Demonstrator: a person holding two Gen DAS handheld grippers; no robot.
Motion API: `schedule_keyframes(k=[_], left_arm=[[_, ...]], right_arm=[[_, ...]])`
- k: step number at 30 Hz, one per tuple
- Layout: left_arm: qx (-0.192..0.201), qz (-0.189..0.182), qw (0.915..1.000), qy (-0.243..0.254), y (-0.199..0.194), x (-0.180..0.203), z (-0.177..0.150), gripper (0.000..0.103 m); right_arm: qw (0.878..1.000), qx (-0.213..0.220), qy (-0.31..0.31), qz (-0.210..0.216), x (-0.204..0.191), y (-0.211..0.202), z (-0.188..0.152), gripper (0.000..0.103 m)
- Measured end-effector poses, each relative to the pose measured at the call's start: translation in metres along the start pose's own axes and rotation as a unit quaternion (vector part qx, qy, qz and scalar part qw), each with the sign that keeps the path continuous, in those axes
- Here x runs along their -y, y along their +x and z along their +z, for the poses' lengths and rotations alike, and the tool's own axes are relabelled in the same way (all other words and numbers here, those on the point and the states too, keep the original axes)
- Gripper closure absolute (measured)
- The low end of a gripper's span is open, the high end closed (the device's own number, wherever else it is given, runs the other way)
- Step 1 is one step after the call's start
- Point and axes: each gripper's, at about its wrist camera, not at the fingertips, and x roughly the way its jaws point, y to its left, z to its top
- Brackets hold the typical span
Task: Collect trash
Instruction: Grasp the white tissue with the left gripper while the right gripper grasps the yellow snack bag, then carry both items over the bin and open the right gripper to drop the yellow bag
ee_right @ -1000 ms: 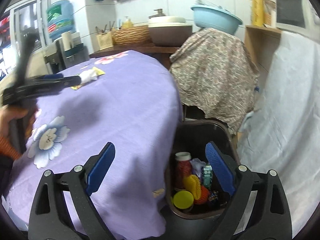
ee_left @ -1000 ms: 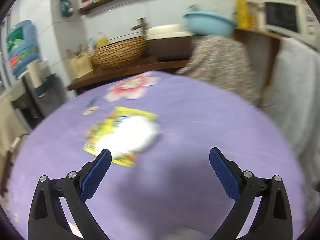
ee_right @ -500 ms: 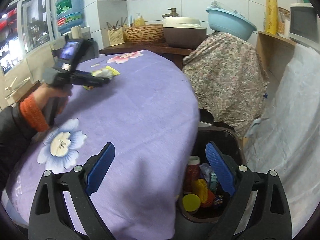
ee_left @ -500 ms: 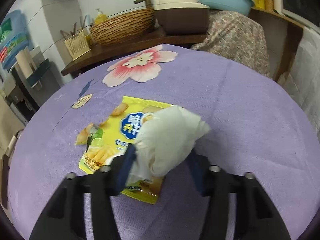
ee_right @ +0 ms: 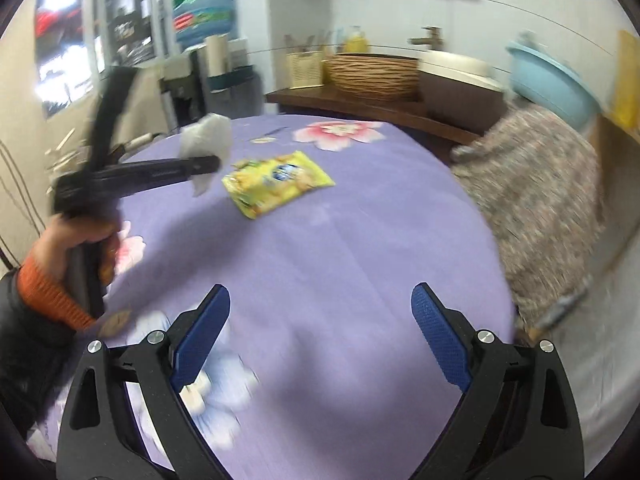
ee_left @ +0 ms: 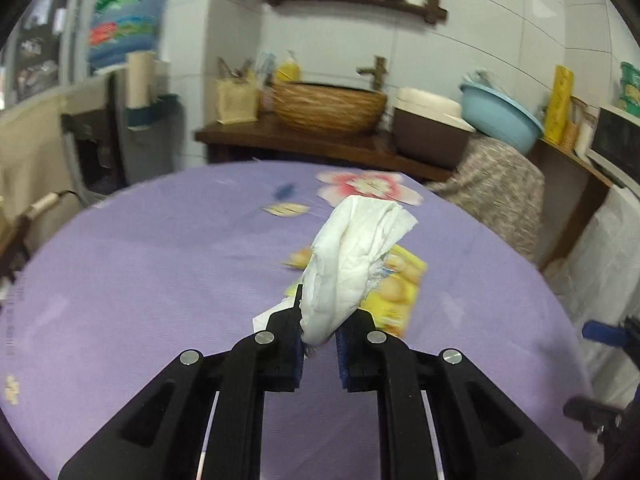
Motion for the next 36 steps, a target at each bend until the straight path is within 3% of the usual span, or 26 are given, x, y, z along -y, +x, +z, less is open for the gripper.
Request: schedule_keyframes(k=[4,7,10,12,17,21,24,26,28,36], left_arm=[[-0.001,0.018,0.9992,-0.036,0.003,-0.030,-0.001,0.090],[-0.005,0.031,0.9990,-0.031,0.007,-0.035,-0.003,0.090],[-0.004,0.019,0.9989,-0.042,0.005,-0.037,-0.002,0.090],[0.004,0.022,0.9987,-0.045,0.002,-0.040,-0.001,0.090],[0.004,0.021,0.9974,-0.068,0.003,-0.052,-0.002,0.090],[0.000,0.017,0.9968,-0.078,0.006,-0.057,-0.003,0.090],[0.000,0.014,0.9966,-0.081,0.006,-0.057,-0.003,0.090],[0.001,0.011,0.9964,-0.083,0.005,-0.058,-0.003,0.090],[-0.001,0.010,0.9965,-0.083,0.005,-0.057,-0.003,0.090],[-0.004,0.001,0.9979,-0.064,0.007,-0.044,-0.004,0.090]], right_arm=[[1.000,-0.001,-0.015,0.020,-0.025,0.039,0.036,0.012],[0.999,-0.016,-0.047,0.014,-0.051,0.080,0.063,0.012],[0.997,-0.035,-0.066,0.025,-0.072,0.118,0.083,0.012],[0.996,-0.038,-0.082,0.017,-0.084,0.137,0.094,0.012],[0.992,-0.057,-0.113,0.004,-0.103,0.185,0.119,0.026],[0.987,-0.083,-0.136,-0.031,-0.103,0.221,0.131,0.028],[0.987,-0.093,-0.131,-0.024,-0.097,0.237,0.134,0.044],[0.988,-0.100,-0.114,-0.005,-0.092,0.237,0.133,0.080],[0.988,-0.104,-0.111,-0.008,-0.092,0.236,0.131,0.094],[0.993,-0.057,-0.103,0.019,-0.092,0.173,0.107,0.098]])
